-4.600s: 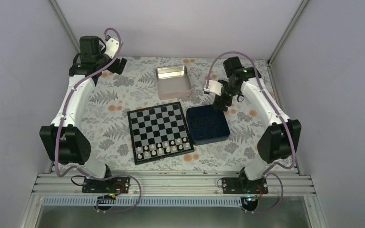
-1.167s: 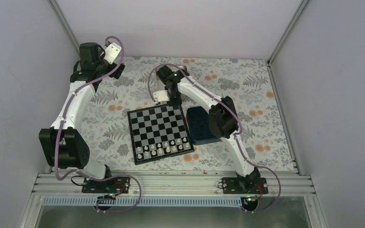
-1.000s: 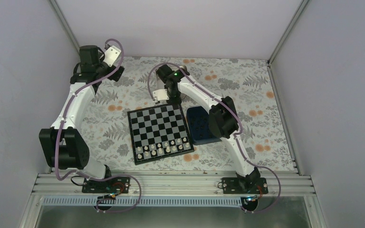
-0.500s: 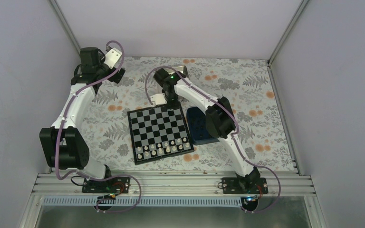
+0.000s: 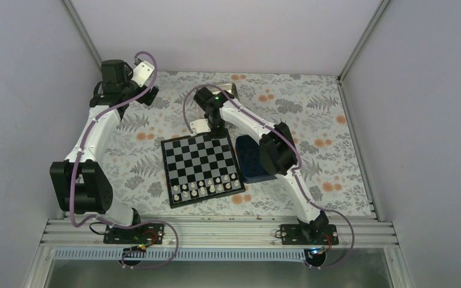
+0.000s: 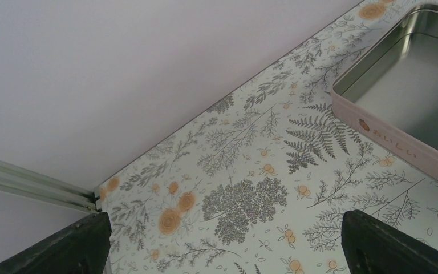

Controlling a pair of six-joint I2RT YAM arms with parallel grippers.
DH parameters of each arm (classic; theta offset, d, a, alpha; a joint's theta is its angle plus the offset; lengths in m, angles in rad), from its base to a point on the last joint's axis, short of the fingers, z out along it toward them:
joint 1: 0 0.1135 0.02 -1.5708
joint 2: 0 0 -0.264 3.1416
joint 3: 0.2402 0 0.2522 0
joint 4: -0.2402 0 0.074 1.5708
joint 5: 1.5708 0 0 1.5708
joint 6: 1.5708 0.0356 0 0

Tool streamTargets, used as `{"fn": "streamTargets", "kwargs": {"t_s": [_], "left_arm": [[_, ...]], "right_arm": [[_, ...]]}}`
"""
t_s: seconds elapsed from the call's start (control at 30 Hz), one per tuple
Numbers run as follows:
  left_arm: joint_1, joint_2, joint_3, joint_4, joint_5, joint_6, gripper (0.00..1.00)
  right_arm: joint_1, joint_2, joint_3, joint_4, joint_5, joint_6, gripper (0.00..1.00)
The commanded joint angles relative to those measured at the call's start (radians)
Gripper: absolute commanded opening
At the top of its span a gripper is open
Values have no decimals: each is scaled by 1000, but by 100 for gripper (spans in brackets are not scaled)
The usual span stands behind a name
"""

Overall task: Set up the chess pieces on the board
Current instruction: Place the chess piece on the chessboard.

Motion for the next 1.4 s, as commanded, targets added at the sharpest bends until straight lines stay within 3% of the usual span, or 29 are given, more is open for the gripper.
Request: {"fn": "streamTargets", "kwargs": {"t_s": [0.0, 0.67, 0.77, 0.83, 0.97, 1.17, 1.37], "left_arm": [[8, -15, -3, 15, 8, 6, 100], [8, 9, 9, 5, 14, 3, 100], [8, 7, 8, 5, 12, 1, 100], [8, 6, 8, 4, 11, 0, 100], [8, 7, 8, 1, 13, 1, 100], [8, 3, 10, -3, 20, 0, 100], [7, 8, 36, -12, 32, -12, 100]], "right_arm": [[6, 22, -8, 18, 4, 3, 11], [-19, 41, -25, 34, 21, -2, 12], [-22, 40, -29, 45, 22, -2, 17], [-23, 33, -31, 59, 20, 2, 27], [-27, -10, -36, 49, -16, 5, 37], [-49, -133, -56, -7, -56, 26, 43], [-168, -316, -168, -57, -103, 56, 44]]}}
